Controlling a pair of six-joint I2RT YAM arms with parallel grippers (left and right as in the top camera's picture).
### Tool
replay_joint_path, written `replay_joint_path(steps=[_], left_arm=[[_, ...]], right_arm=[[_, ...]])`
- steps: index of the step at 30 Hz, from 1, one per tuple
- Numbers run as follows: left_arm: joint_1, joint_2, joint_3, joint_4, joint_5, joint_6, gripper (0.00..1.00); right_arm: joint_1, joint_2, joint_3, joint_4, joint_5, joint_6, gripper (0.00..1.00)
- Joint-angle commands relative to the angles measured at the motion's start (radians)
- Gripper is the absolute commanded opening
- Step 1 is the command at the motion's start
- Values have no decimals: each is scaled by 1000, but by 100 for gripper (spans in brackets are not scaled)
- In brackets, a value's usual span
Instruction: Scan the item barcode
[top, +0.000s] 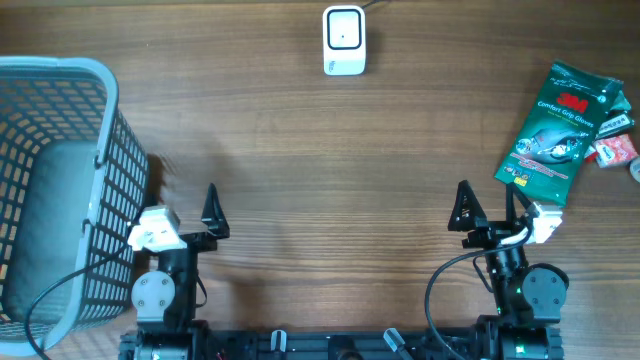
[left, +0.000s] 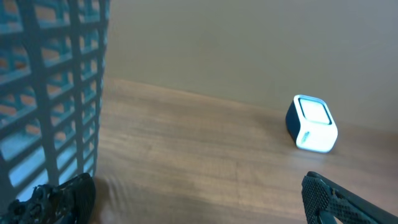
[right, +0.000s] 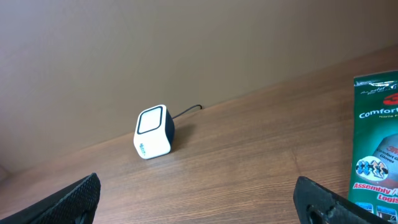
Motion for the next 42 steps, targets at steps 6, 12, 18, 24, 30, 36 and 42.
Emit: replay_joint_path(steps=[6,12,18,24,30,36,42], left_arm=[[9,-10,-22,-4,109,128,100],[9,-10,-22,-4,119,128,100],[9,-10,-22,-1,118,124,100],[9,-10,-22,-1,118,124,100],[9,-10,-22,-1,118,124,100],[9,-10,-22,0,118,124,100],[9,-10,-22,0,118,124,100]], right_arm=[[6,-10,-1,5,14,4,100],[6,-10,-1,5,14,4,100],[6,-10,-1,5,14,4,100],[6,-10,-1,5,14,4,100],[6,-10,-1,5,14,4,100],[6,-10,-1,5,32,3,99],[6,-9,-1,-2,81,-20,100]])
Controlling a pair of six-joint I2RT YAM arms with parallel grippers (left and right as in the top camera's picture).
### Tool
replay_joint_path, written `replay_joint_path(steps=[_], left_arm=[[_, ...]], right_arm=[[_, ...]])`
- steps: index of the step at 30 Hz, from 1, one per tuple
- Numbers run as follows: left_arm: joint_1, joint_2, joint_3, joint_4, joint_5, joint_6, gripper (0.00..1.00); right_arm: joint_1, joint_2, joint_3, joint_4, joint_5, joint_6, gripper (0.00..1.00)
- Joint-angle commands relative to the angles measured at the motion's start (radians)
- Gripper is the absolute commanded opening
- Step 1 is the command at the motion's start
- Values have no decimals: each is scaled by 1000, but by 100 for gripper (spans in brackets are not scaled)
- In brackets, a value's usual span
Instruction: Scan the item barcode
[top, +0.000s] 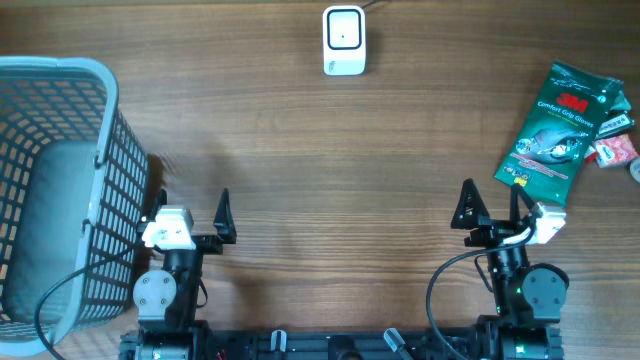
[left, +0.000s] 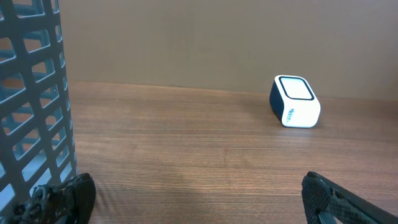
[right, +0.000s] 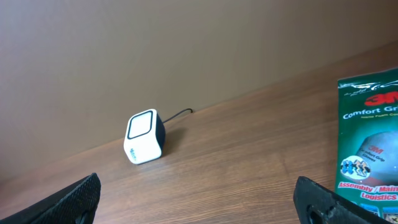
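The white barcode scanner (top: 343, 40) stands at the far middle of the wooden table, window up; it also shows as the scanner (left: 295, 101) and the scanner (right: 144, 136). A green 3M glove packet (top: 558, 130) lies flat at the far right, and its left edge shows as the packet (right: 370, 155). My left gripper (top: 192, 213) hovers near the front edge beside the basket, open and holding nothing (left: 199, 199). My right gripper (top: 492, 210) is open and empty too (right: 199, 199), just in front of the packet.
A tall grey mesh basket (top: 60, 68) fills the left side, its wall close to my left fingers (left: 31, 93). Small red-and-white packets (top: 615, 148) lie partly under the glove packet at the right edge. A cable runs back from the scanner.
The left gripper has shifted slightly right and turned away from the basket, which now fills less of its view. The right wrist has turned a little toward the glove packet. Both remain open.
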Motion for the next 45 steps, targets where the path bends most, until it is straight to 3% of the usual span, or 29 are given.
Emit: replay_joint_path(steps=[1,11,45], left_arm=[[8,-10,-8,0,18,19,100],[8,-10,-8,1,18,19,100],[8,-6,-8,1,18,19,100]], right_arm=[[6,-8,-1,0,32,-58,100],[6,-7,-1,-1,32,-470,100],[6,-7,-1,0,32,-468,100]])
